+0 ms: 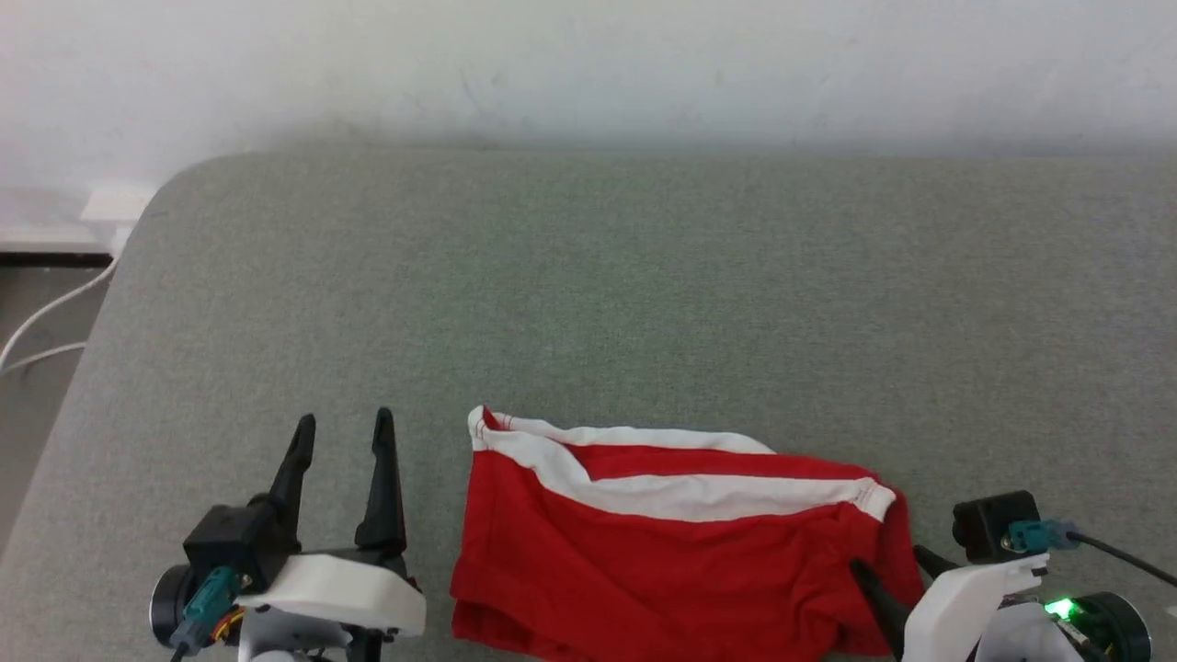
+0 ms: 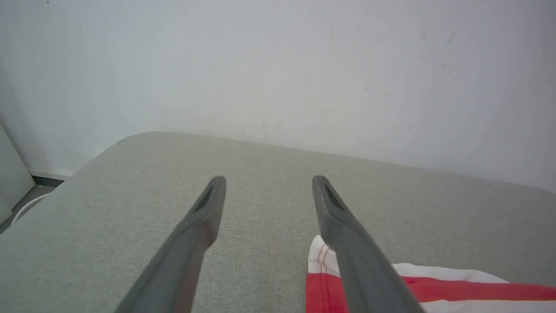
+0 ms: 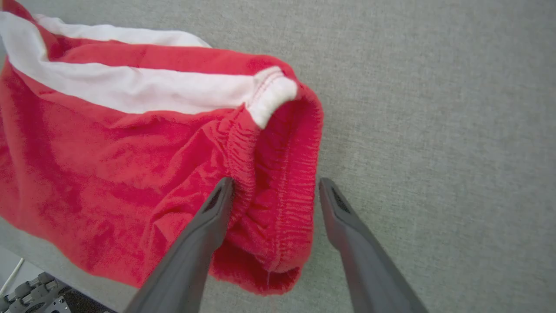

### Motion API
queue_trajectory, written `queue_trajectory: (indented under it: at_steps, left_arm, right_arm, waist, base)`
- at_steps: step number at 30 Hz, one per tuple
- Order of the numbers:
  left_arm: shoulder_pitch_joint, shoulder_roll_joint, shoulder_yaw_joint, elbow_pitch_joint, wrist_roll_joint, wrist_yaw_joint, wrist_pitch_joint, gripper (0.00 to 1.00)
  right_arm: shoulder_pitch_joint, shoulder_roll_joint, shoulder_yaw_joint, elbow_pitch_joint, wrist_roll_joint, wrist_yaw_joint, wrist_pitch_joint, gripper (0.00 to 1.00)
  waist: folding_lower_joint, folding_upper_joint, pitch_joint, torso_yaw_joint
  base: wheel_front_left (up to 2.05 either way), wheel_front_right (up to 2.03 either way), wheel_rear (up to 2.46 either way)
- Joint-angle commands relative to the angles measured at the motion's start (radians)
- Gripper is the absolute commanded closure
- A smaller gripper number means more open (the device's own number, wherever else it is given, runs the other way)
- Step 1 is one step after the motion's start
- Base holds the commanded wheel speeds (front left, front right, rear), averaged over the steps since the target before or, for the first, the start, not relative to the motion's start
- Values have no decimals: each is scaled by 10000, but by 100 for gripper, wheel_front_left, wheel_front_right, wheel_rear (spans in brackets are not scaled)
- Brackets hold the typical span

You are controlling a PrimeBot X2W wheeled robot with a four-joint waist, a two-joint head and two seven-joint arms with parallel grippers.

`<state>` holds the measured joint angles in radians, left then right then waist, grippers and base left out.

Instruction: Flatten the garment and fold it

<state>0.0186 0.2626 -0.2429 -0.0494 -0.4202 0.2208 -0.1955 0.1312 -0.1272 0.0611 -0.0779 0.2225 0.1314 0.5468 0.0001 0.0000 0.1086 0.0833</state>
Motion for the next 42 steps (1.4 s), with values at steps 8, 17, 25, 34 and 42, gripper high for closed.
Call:
queue_trajectory:
  at_steps: [8, 17, 25, 34, 42]
  left_arm:
    - [-577, -176, -209, -36, 296, -87, -303, 0]
    - [-651, -185, -286, -71, 503, -123, -492, 0]
    - [-414, -7, -284, 15, 501, -18, -278, 0]
    - [-189, 87, -377, -122, 466, 47, -67, 0]
    - [-128, 152, -450, -216, 452, 65, 3, 0]
  right_arm:
    - [-821, -73, 107, 1709, 891, -7, 131, 0]
    - [-970, -178, 649, 2786, 2054, -7, 1126, 100]
    - [-1574, -683, 910, 2403, 2595, -7, 991, 100]
    - [-1268, -1440, -818, 1695, 2568, -7, 1167, 100]
    - [-831, -643, -1498, 581, 4347, -7, 2769, 100]
  waist:
    - [-1, 0, 773, 438]
    - [-1, 0, 669, 417]
    - [-1, 0, 217, 164]
    - [-1, 0, -184, -34]
    - [-1, 0, -206, -184]
  base:
    - [0, 0, 0]
    - [0, 0, 0]
    - [0, 0, 0]
    - [0, 0, 0]
    - [0, 0, 0]
